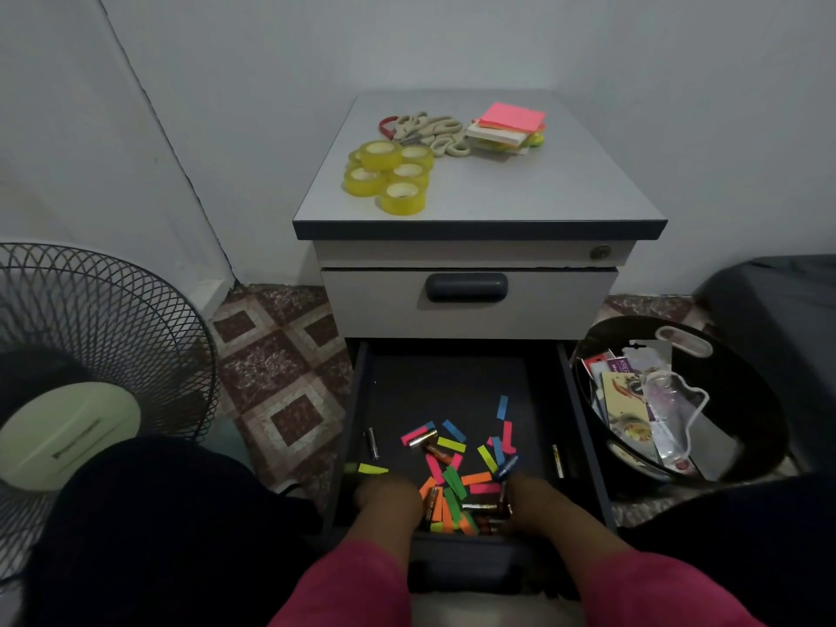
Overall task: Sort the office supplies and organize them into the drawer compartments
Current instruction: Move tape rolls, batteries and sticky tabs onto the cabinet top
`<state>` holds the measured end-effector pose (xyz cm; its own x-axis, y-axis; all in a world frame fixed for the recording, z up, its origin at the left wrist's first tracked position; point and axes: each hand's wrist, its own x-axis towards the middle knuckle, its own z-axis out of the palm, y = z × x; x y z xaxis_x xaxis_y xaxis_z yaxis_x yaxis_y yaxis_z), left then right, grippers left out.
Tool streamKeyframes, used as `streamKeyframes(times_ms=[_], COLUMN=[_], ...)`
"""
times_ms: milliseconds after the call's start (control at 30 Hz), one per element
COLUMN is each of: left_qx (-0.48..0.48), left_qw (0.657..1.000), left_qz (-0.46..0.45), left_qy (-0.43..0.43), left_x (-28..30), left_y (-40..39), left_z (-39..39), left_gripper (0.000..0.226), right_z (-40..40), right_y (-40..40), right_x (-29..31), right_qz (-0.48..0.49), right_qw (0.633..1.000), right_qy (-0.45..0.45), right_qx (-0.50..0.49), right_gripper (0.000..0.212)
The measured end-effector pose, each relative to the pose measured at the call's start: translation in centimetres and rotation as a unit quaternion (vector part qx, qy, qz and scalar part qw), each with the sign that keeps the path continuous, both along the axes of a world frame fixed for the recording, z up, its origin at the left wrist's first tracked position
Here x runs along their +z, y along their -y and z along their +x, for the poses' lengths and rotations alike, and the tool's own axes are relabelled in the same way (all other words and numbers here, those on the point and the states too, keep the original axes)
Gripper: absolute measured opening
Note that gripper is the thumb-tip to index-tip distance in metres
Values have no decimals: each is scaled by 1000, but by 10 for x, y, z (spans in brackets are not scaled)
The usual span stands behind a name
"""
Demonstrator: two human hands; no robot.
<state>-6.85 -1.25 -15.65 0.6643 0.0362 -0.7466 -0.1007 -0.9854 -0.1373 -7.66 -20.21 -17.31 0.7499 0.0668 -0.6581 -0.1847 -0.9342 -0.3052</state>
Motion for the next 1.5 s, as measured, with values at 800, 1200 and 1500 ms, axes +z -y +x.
streamKeyframes(times_ms=[800, 1200, 1500], left_qx=[175, 91, 167], left_qw=[963, 990, 976], left_qz=[-181, -93, -139], left_qy=[97, 49, 12], left_x=[6, -8, 2], left_y=[11, 21, 18], left_z=[4, -4, 5], left_gripper=[65, 55, 51], right_z=[7, 3, 4], right_y=[-10, -35, -39], right_x=[3, -2, 11], right_qz=[24, -96, -87], right_qw=[992, 983, 979], right_qy=[116, 74, 73], right_qx=[-29, 135, 170], right_gripper=[46, 54, 41])
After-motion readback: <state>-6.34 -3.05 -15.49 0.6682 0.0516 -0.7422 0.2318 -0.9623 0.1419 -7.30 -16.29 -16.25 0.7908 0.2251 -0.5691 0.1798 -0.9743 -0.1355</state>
